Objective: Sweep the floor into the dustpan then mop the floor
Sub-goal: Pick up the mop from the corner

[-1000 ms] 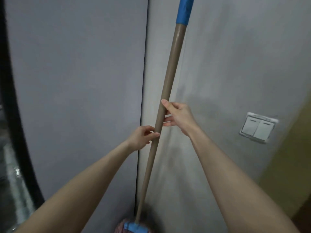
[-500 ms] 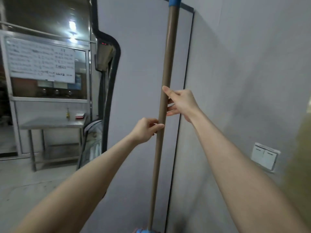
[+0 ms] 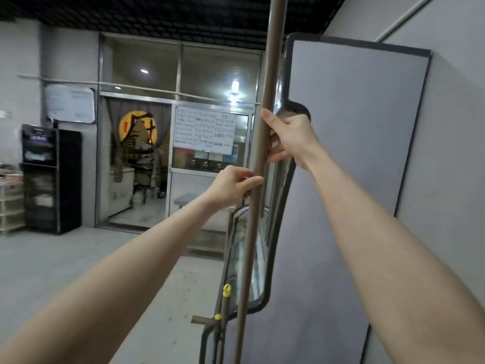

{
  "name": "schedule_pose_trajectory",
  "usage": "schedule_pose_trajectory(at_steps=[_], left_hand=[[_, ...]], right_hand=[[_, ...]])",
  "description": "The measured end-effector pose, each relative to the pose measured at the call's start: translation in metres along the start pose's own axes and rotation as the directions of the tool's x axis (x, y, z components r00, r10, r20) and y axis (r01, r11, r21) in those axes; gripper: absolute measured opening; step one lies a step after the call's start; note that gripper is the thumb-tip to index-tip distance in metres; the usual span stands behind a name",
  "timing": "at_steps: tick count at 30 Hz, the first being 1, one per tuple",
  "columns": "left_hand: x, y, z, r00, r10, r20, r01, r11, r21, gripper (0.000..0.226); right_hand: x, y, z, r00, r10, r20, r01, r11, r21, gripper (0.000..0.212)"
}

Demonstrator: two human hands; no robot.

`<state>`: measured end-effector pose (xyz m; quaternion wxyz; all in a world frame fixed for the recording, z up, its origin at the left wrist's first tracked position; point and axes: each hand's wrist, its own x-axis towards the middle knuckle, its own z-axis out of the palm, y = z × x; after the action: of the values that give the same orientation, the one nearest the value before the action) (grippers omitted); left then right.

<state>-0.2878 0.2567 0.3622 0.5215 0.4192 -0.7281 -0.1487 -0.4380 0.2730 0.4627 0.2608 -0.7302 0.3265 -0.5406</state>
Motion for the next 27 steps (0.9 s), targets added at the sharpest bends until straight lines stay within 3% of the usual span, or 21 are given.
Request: schedule_pose_trajectory(at_steps=[5,11,16,21,27], left_hand=[[-0.062,-0.029,-0.095,0.995,-0.062,-0.072,0.067,0.995,0.067,0.021],[-0.14,-0.08,-0.203,0.964,-0.206,-0.17,0.233,0.959,0.161,0.03],[-0.185,-0.119,-0.261,0.946,-0.26,-0.193,0.297,0.934,0.198,0.024],[-0.209,-0.173,-0.311,0.92,-0.31,-0.239,0.364,0.901,0.235,0.025],[-0.21,-0.25,-0.358,0.89,-0.379,-0.254,0.442,0.855,0.271,0.024]], right_hand=[[-0.012,-0.025,0.108,0.992,0.006,0.125,-0.019,0.995,0.099,0.045],[-0.031,-0.035,0.243,0.973,0.032,0.23,-0.073,0.983,0.171,0.043],[-0.037,-0.029,0.328,0.953,0.07,0.294,-0.144,0.96,0.24,0.051],[-0.032,-0.009,0.413,0.937,0.084,0.338,-0.191,0.935,0.299,0.038],[0.002,0.038,0.502,0.921,0.084,0.381,-0.203,0.937,0.284,0.039]])
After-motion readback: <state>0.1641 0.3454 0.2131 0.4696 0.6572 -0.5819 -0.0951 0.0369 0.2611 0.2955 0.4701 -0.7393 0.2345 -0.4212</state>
